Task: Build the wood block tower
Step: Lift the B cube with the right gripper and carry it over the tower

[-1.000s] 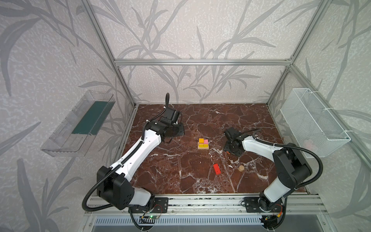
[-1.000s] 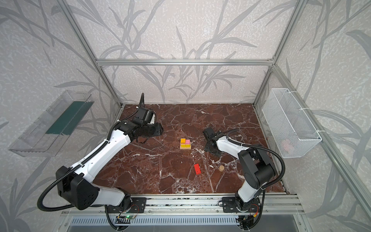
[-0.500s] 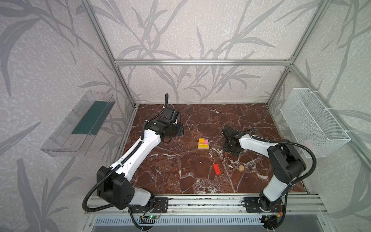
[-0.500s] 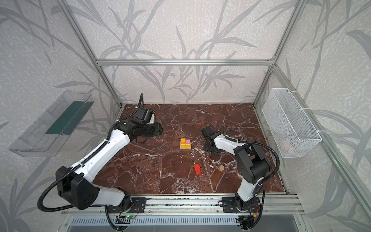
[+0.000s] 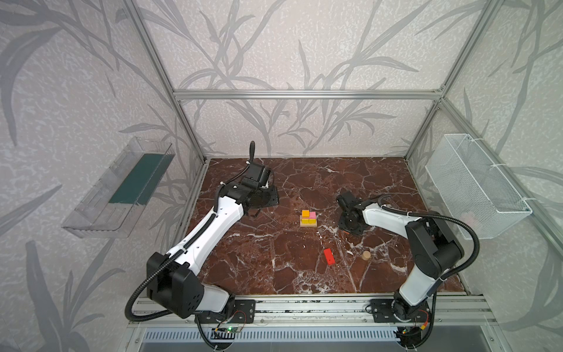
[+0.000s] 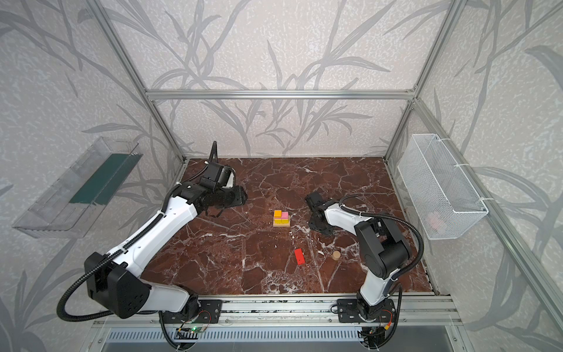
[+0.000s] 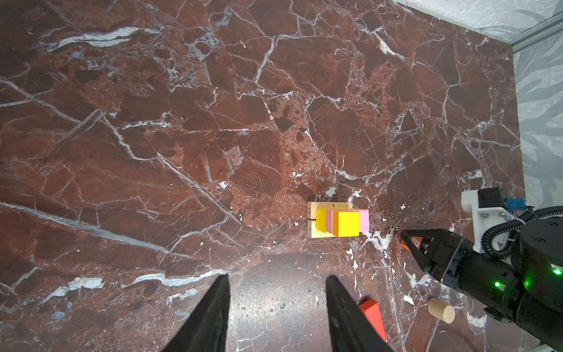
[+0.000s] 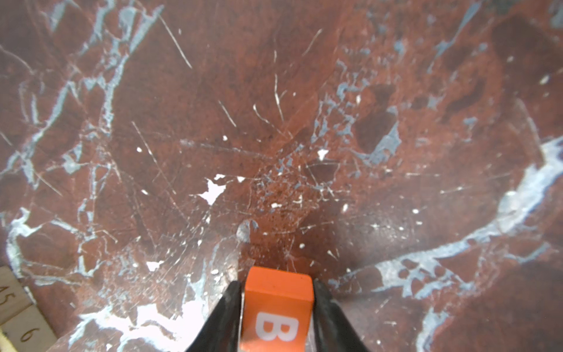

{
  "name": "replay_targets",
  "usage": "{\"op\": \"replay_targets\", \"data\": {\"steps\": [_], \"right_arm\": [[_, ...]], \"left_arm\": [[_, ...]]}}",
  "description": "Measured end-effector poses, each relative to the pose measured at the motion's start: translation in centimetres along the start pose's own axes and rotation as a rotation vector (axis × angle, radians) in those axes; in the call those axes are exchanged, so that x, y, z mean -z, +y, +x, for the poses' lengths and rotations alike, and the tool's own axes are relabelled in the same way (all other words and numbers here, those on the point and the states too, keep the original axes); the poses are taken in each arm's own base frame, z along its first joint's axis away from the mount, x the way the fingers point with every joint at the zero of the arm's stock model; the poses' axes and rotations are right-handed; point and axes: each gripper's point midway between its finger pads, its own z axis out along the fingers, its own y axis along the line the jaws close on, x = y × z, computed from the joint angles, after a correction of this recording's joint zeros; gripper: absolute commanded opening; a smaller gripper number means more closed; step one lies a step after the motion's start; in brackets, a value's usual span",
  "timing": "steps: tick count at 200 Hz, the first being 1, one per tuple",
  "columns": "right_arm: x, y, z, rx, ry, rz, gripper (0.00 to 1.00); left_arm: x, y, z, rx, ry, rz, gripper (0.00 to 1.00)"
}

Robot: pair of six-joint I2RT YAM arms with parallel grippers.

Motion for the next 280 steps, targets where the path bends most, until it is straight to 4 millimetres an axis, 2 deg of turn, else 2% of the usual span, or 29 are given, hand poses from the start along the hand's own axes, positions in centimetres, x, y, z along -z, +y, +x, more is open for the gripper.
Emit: {"op": "replay_targets", "data": {"steps": [26, 69, 141, 164, 200, 231, 280], "right_arm": [[0.4, 0.5, -0.1, 0.022, -0.005, 0.002, 0.5], [0.7, 0.6, 0.2, 0.05, -0.007, 0.018, 0.48], [0.3, -0.2, 0.7, 0.067, 0.015, 0.057, 0.39], [0.2, -0.2, 0.8, 0.07, 0.018, 0.061, 0.33], [0.5, 0.0, 0.7, 0.075, 0.018, 0.06, 0.29], [1.6, 1.1, 0.2, 0.108, 0.011, 0.049, 0.28], [4.9, 5.2, -0.9, 0.197, -0.031, -0.028, 0.28]], "left_arm": [[0.0, 0.0, 0.1, 0.0, 0.003, 0.002, 0.5], [-0.2, 0.0, 0.4, 0.0, 0.015, 0.006, 0.5], [-0.3, 0.0, 0.4, 0.001, 0.017, 0.01, 0.5], [-0.3, 0.0, 0.5, 0.001, 0.017, 0.01, 0.5], [-0.3, 0.0, 0.4, 0.001, 0.017, 0.01, 0.5], [-0.3, 0.0, 0.5, 0.001, 0.017, 0.01, 0.5], [-1.0, 0.2, 1.4, 0.005, 0.039, 0.015, 0.48]]}}
